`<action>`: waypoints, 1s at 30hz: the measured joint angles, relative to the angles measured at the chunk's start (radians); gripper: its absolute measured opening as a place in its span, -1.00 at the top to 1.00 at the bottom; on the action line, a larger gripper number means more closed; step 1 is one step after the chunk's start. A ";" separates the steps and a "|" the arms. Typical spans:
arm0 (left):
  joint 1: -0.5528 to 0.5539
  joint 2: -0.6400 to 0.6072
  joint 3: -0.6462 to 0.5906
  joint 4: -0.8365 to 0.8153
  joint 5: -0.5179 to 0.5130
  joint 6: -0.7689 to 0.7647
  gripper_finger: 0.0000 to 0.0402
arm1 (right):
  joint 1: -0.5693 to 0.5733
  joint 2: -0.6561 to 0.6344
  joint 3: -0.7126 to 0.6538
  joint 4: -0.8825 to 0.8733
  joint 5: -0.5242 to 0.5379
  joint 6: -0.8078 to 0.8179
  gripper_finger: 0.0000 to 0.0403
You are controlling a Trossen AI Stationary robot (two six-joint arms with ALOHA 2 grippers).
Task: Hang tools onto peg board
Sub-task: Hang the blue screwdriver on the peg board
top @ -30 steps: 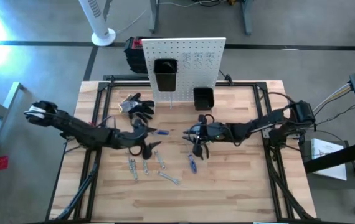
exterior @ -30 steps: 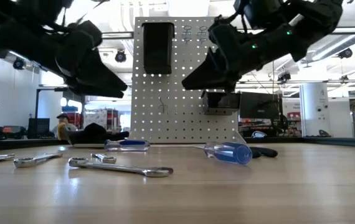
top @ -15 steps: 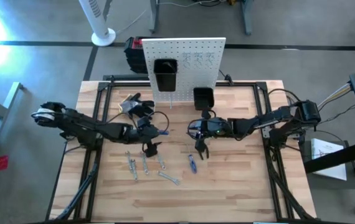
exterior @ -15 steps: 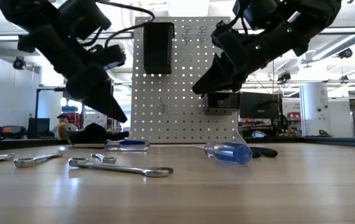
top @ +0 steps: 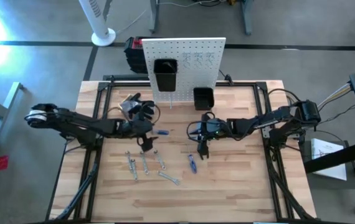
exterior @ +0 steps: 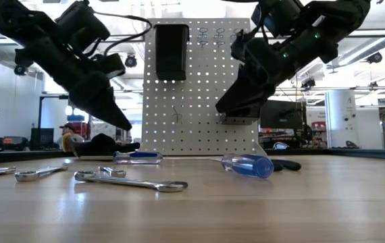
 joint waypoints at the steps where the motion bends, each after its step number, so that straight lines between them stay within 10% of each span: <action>1: 0.008 -0.014 -0.008 -0.002 0.003 0.001 -0.54 | 0.000 0.000 0.000 0.000 0.000 0.000 0.49; 30: 0.116 0.046 -0.136 0.363 0.201 0.110 -0.54 | 0.002 -0.004 0.002 -0.009 -0.055 0.098 0.49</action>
